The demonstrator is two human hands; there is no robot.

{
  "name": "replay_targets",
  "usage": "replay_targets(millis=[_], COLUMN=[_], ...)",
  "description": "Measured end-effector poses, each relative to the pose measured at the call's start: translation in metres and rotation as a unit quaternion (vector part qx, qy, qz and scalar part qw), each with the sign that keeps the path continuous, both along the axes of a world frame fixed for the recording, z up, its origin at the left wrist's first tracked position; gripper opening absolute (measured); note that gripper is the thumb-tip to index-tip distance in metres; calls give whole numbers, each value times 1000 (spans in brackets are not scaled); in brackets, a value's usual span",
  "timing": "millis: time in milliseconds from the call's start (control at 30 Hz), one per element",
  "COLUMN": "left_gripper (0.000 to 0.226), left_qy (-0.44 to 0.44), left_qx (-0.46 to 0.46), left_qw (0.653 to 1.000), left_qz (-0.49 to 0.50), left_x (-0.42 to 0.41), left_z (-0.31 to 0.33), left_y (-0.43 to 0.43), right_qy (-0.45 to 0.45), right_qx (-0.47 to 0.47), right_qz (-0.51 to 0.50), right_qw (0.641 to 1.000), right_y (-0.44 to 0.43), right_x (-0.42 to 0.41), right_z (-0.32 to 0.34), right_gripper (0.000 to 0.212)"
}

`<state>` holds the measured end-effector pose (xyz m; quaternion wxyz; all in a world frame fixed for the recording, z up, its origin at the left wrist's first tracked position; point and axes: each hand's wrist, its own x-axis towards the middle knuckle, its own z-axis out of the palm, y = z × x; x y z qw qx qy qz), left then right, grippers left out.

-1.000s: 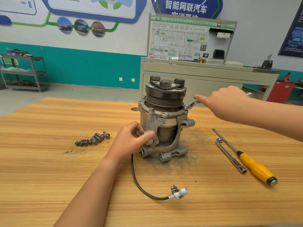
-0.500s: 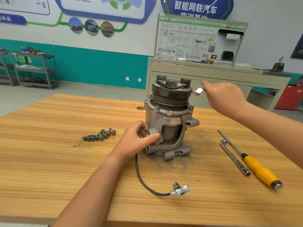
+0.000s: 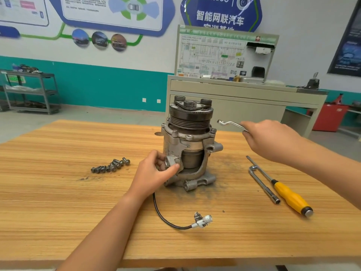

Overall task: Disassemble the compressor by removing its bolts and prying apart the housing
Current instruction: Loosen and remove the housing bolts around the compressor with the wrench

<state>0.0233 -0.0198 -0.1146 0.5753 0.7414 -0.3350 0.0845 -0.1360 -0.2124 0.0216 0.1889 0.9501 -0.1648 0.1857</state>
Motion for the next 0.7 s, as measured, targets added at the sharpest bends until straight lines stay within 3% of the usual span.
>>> replay_targets(millis=[200,467,700], left_gripper=[29,31,31], left_qy=[-35,-110,-118], left_qx=[7,8,21], left_qw=[999,994,993], left_qz=[-11,-8,4], left_x=[-7,-6,-6], left_z=[1,0,1], left_y=[1,3,3], right_qy=[28,77,125], right_qx=[-8,-73,-93], right_qz=[-19,-57,-77], right_qw=[999,993,985], right_y=[6,19,39], right_x=[13,22,25], right_z=[-1,6,19], right_gripper=[29,12,22])
